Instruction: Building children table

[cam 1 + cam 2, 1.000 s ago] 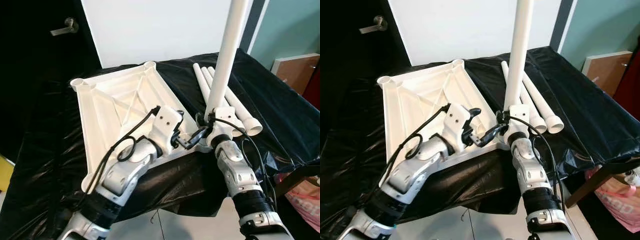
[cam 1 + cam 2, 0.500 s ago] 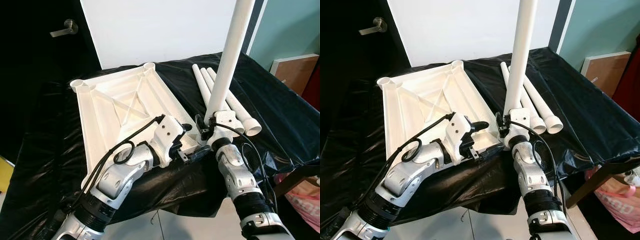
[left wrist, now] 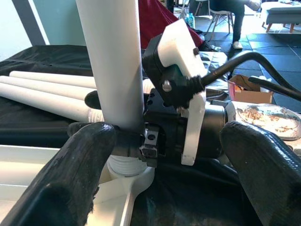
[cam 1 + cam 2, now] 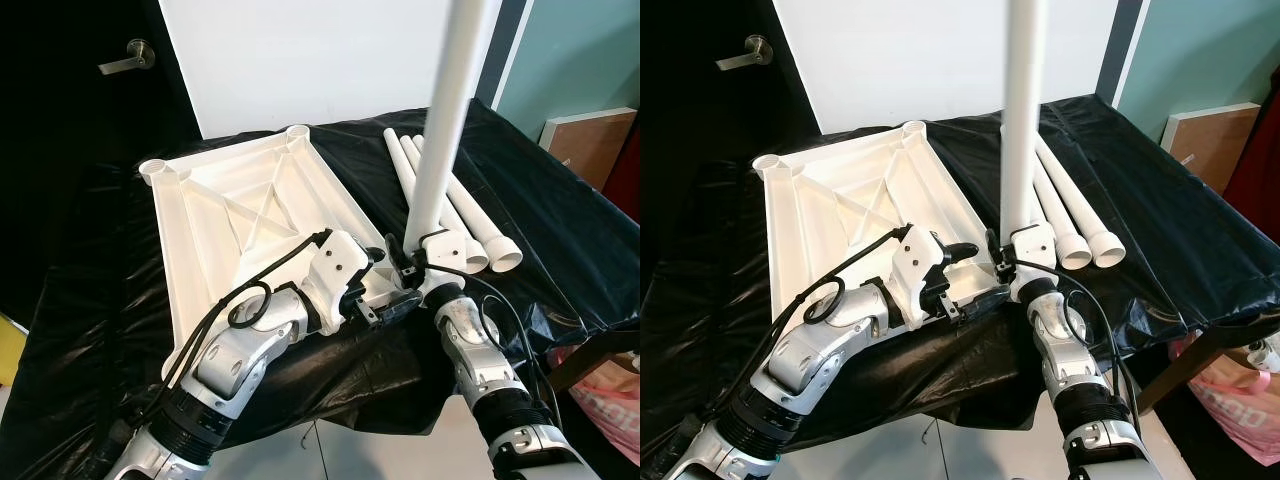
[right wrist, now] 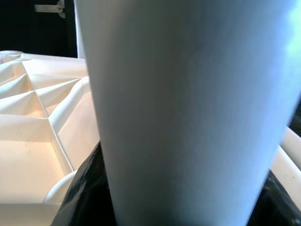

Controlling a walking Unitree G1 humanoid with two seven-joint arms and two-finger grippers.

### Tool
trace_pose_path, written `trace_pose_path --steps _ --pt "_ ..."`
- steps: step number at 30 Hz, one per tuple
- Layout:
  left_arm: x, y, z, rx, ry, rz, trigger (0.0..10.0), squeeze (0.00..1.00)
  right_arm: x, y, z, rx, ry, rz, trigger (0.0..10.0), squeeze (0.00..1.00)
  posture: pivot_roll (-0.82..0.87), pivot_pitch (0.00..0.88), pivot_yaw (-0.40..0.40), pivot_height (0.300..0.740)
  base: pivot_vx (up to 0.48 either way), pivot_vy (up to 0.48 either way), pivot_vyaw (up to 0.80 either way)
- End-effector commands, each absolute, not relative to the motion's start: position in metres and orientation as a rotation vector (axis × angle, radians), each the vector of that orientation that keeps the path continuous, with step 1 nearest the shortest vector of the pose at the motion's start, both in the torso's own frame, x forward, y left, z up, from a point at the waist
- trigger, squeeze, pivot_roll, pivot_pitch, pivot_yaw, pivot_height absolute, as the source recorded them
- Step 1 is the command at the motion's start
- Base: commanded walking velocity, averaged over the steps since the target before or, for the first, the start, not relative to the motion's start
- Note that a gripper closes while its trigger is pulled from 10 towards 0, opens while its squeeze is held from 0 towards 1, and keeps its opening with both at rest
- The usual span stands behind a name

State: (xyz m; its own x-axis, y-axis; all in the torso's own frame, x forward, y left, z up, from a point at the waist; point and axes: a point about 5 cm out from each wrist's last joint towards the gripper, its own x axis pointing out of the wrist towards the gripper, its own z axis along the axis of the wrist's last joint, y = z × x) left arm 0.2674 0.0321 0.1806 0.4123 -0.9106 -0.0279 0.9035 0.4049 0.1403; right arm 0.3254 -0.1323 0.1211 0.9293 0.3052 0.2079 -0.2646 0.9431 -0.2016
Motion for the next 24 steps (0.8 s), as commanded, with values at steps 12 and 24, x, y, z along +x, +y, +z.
trace_pose_path --steps 12,24 --pt "0.265 0.034 0.182 0.144 -0.052 -1.161 10.0 0.0 0.31 -0.126 0.091 -0.262 -0.159 0.395 10.0 0.0 -0.17 0.042 0.033 0.74 0.0 0.0 0.0" --pt "0.265 0.036 0.185 0.145 -0.056 -1.155 10.0 0.0 0.304 -0.135 0.079 -0.187 -0.149 0.376 10.0 0.0 -0.16 0.048 0.034 0.74 0.0 0.0 0.0"
